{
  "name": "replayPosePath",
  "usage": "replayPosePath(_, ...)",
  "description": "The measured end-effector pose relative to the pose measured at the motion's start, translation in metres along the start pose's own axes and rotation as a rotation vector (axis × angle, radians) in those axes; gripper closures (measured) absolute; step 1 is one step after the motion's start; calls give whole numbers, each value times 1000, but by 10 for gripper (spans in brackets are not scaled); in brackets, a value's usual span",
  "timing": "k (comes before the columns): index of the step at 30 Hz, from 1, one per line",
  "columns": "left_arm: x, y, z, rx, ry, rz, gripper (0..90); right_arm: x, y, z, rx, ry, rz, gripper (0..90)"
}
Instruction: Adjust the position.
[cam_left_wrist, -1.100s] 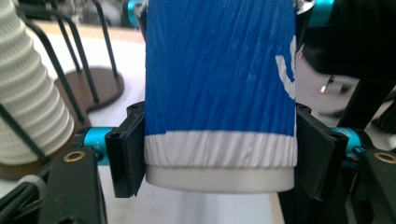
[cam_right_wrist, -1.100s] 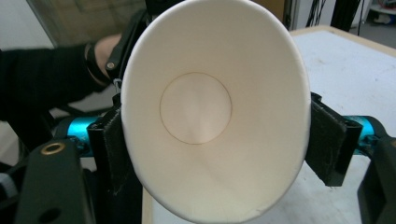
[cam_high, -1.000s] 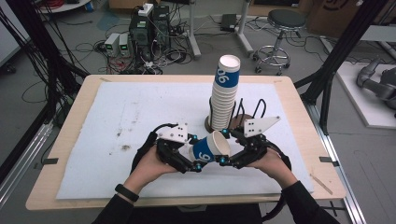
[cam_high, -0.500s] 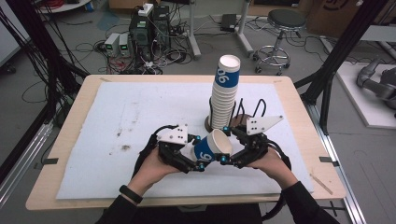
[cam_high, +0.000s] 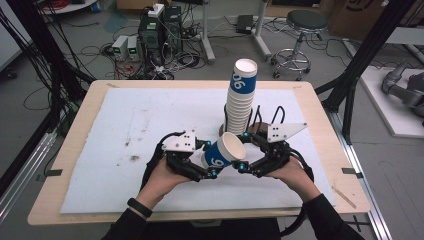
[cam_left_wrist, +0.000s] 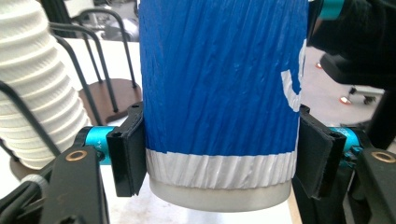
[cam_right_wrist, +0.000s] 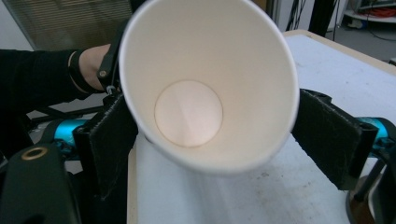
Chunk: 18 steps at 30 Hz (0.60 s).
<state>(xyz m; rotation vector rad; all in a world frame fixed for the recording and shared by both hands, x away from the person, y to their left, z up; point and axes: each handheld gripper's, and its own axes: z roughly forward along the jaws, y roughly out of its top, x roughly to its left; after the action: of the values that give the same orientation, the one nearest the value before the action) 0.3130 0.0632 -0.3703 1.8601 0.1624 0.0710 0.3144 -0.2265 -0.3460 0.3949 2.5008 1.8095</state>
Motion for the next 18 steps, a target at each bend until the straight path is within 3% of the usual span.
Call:
replayPosePath(6, -2, -1, 5, -45, -24, -11, 299, 1, -2, 5, -94, 61, 75, 156)
replayPosePath(8, -3, -1, 7, -41, -36, -13, 299, 2, -2, 8, -109, 79, 78, 220)
replayPosePath(10, -3, -1, 8, -33, -37, -10, 300, 3, -2, 8, -109, 88, 67, 224)
replayPosePath(13, -4, 1, 10, 32, -24, -3, 292, 4, -2, 9, -81, 75, 27, 251)
replayPosePath(18, -10, 6, 15, 126, 41, 58, 230, 8, 2, 10, -3, 34, -43, 256)
